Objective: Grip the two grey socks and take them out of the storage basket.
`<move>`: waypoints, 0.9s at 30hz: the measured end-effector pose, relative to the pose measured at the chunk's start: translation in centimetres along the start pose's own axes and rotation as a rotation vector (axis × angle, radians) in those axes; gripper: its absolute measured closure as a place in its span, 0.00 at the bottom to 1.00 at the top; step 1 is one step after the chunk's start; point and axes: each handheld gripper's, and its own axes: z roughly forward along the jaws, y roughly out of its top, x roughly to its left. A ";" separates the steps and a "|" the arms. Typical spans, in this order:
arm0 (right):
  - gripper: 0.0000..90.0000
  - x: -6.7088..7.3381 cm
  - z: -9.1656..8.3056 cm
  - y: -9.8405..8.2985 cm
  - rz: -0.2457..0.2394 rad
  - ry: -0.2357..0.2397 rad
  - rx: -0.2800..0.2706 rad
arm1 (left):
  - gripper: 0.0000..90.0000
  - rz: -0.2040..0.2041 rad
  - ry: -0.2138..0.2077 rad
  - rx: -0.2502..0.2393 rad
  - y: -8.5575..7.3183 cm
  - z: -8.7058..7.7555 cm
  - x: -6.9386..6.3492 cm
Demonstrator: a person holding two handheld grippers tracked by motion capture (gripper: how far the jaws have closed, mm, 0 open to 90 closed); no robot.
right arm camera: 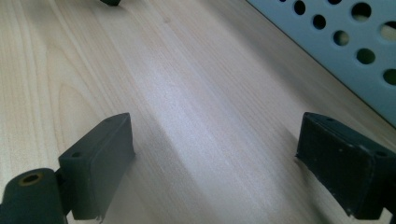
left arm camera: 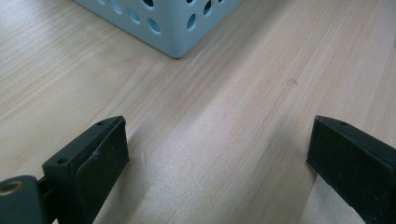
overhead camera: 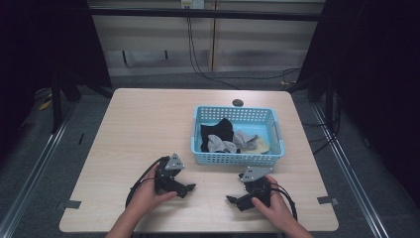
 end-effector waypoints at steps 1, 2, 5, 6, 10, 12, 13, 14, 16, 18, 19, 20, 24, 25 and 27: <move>0.12 0.0 0.0 0.0 0.000 0.000 0.000 | 0.05 0.001 0.000 0.001 0.0 0.0 0.0; 0.12 0.0 0.0 0.0 0.000 0.000 0.000 | 0.05 0.000 0.000 0.000 0.0 0.0 0.0; 0.12 0.0 0.0 0.0 0.000 0.000 -0.001 | 0.05 0.002 0.002 0.003 0.0 0.0 0.0; 0.12 0.0 0.0 0.0 0.001 0.000 -0.001 | 0.05 0.001 0.001 0.002 0.0 0.0 0.0; 0.12 0.0 0.0 0.0 0.001 0.002 -0.002 | 0.05 0.001 0.000 0.000 0.0 0.0 0.0; 0.12 -0.1 0.0 0.1 -0.006 0.011 0.006 | 0.05 0.001 0.002 0.002 0.0 0.0 0.0; 0.12 -0.2 -0.1 0.1 -0.004 0.017 0.014 | 0.05 0.001 0.000 0.001 0.0 0.0 0.0; 0.12 -0.3 -0.2 0.3 -0.006 0.016 0.033 | 0.05 0.001 0.002 0.002 0.0 0.0 0.0; 0.13 -0.4 -0.4 0.6 -0.015 0.021 0.084 | 0.05 0.001 0.002 0.002 0.0 0.0 0.0; 0.15 -0.5 -0.6 0.9 -0.016 0.030 0.114 | 0.05 0.001 0.002 0.002 0.0 0.0 0.0; 0.15 -0.5 -0.6 0.9 -0.016 0.030 0.114 | 0.05 0.001 0.002 0.002 0.0 0.0 0.0; 0.16 -0.7 -0.8 1.2 -0.022 0.041 0.156 | 0.05 0.001 0.000 0.000 0.0 0.0 0.0; 0.17 -1.0 -1.3 2.0 -0.036 0.055 0.207 | 0.05 0.001 0.000 0.000 0.0 0.0 0.0; 0.17 -1.1 -1.4 2.2 -0.047 0.062 0.215 | 0.05 0.011 0.001 0.009 0.0 -0.1 0.1; 0.18 -1.2 -1.8 2.8 -0.065 0.072 0.265 | 0.05 0.011 0.001 0.010 0.0 -0.1 0.1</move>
